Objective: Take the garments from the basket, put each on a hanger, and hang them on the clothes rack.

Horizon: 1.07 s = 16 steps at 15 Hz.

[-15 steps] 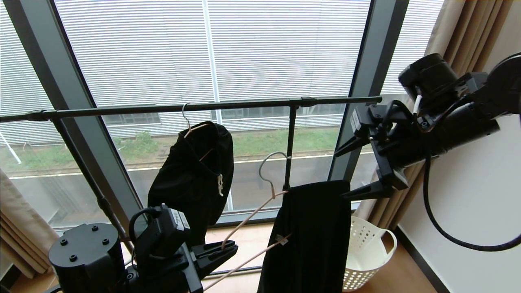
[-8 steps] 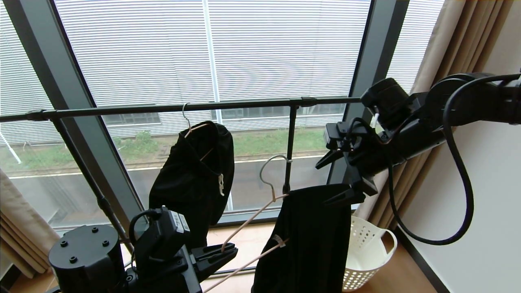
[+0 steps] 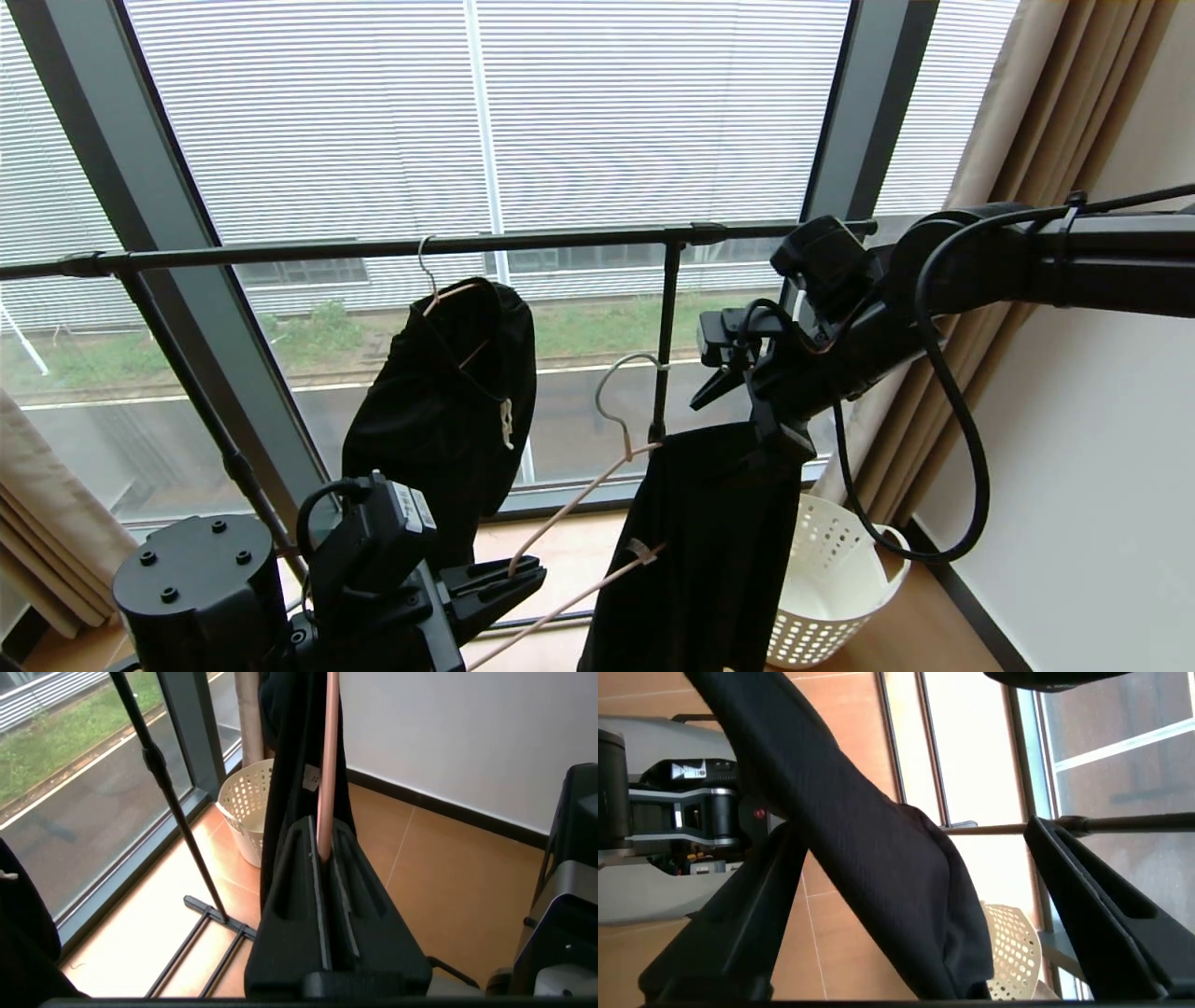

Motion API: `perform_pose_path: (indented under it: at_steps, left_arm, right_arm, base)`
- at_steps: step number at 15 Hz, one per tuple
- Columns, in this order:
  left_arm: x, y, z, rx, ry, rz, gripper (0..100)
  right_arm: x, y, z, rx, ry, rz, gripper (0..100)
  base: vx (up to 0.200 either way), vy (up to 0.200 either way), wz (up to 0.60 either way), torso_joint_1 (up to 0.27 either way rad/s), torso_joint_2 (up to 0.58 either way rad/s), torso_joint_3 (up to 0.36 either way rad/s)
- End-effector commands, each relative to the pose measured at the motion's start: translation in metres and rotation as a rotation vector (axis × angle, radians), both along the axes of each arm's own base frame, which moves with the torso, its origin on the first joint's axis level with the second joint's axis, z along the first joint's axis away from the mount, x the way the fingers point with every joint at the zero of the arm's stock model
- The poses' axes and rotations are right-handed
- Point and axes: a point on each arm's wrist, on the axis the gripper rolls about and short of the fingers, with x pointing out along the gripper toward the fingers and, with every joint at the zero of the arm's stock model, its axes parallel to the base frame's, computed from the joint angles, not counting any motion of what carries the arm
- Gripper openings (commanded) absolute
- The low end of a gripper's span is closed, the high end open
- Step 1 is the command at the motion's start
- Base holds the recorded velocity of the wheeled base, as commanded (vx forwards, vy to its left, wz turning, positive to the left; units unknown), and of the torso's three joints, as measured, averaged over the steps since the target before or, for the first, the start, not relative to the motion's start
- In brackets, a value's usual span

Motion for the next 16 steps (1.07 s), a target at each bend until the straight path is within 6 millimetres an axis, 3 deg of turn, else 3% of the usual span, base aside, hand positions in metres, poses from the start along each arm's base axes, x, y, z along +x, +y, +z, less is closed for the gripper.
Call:
perform_pose_path:
  at_steps: [1, 8, 13, 14, 16]
  left_arm:
    - [0.0, 0.0, 0.0, 0.0, 0.001, -0.001, 0]
    - [0.002, -0.001, 0.001, -0.006, 0.001, 0.005, 0]
    - [0.003, 0.0, 0.001, -0.005, -0.003, 0.012, 0]
    - [0.004, 0.0, 0.002, -0.01, -0.003, 0.013, 100]
    - [0.006, 0.003, 0.002, -0.016, 0.001, 0.03, 100]
  right_arm:
    - [0.003, 0.002, -0.004, -0.003, 0.008, 0.002, 0]
    - [-0.005, 0.002, 0.005, 0.002, -0.003, 0.011, 0]
    - [-0.023, -0.006, 0.02, 0.023, -0.011, 0.019, 0]
    - [-0.027, -0.008, 0.022, 0.026, -0.01, 0.02, 0]
    - [-0.033, -0.011, 0.026, 0.035, -0.013, 0.024, 0]
  base:
    - [0.0, 0.0, 0.0, 0.0, 0.0, 0.0]
    - [0.0, 0.0, 0.0, 0.0, 0.0, 0.0]
    - [0.0, 0.0, 0.0, 0.0, 0.0, 0.0]
    - [0.0, 0.0, 0.0, 0.0, 0.0, 0.0]
    - [0.0, 0.0, 0.0, 0.0, 0.0, 0.0]
